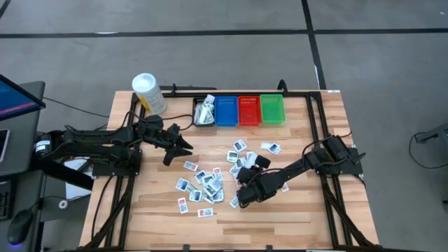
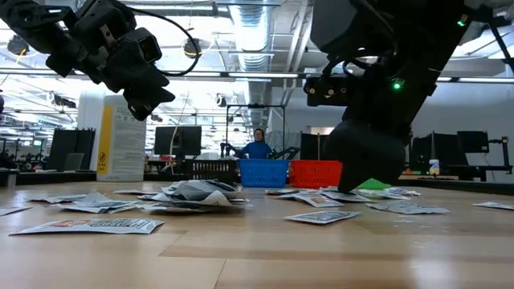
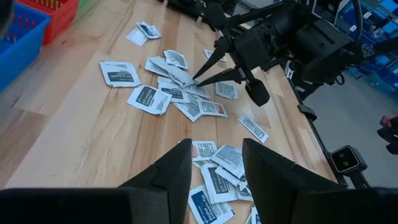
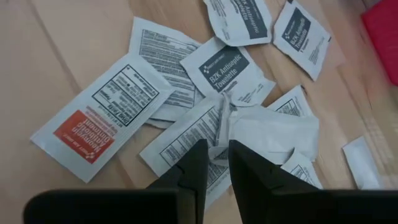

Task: Pick & Place First Aid Supplies
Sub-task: Put the green bandage pack in the black bin

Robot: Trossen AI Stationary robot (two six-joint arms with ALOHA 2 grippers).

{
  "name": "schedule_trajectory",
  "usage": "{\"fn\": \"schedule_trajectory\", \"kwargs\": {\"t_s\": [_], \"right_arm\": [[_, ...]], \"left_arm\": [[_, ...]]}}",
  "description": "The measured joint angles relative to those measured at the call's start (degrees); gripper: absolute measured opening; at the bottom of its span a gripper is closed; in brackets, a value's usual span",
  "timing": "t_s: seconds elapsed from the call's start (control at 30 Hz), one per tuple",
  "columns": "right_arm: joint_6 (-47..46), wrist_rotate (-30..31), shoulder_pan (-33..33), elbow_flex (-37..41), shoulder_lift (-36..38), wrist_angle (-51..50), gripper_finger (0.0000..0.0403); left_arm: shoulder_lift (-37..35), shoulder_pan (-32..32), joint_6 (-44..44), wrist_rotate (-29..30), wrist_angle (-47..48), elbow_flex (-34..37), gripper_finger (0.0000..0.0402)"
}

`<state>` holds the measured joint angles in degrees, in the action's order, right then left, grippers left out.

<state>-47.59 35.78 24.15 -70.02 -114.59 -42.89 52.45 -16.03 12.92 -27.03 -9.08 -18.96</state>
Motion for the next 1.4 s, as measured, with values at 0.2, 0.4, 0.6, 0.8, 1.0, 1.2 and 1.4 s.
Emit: {"fn": "schedule_trajectory", "kwargs": {"t_s": [0.2, 0.4, 0.6, 0.8, 1.0, 1.2, 1.4], "right_arm": [[0.00, -2.76, -1.25, 0.01, 0.00, -0.01, 0.0048], [-0.26, -5.88, -1.83, -0.28, 0.00, -0.26, 0.0007], [1.47, -6.56, -0.56, -4.34, 0.00, -2.94, 0.0001], [5.82, -5.77, 0.72, -10.27, 0.00, -7.16, 0.0001], [10.76, -5.47, 1.32, -15.30, 0.00, -7.52, 0.0000], [17.18, -8.63, 0.81, -18.35, 0.00, -3.13, 0.0000], [22.57, -27.89, -1.69, -18.51, 0.00, 7.42, 0.0000]], "left_arm": [[0.00, 0.00, -0.01, 0.00, 0.00, -0.02, 0.0143], [0.00, 0.00, -0.01, 0.00, 0.00, -0.02, 0.0143], [0.00, 0.00, -0.01, 0.00, 0.00, -0.02, 0.0143], [0.01, 0.00, -0.01, -0.02, 0.00, -0.02, 0.0143], [0.00, 0.00, -0.01, 0.00, 0.00, -0.02, 0.0143], [0.02, 0.00, -0.01, -0.02, -0.02, -0.02, 0.0143], [0.00, 0.01, -0.01, -0.02, 0.00, -0.02, 0.0143]]}}
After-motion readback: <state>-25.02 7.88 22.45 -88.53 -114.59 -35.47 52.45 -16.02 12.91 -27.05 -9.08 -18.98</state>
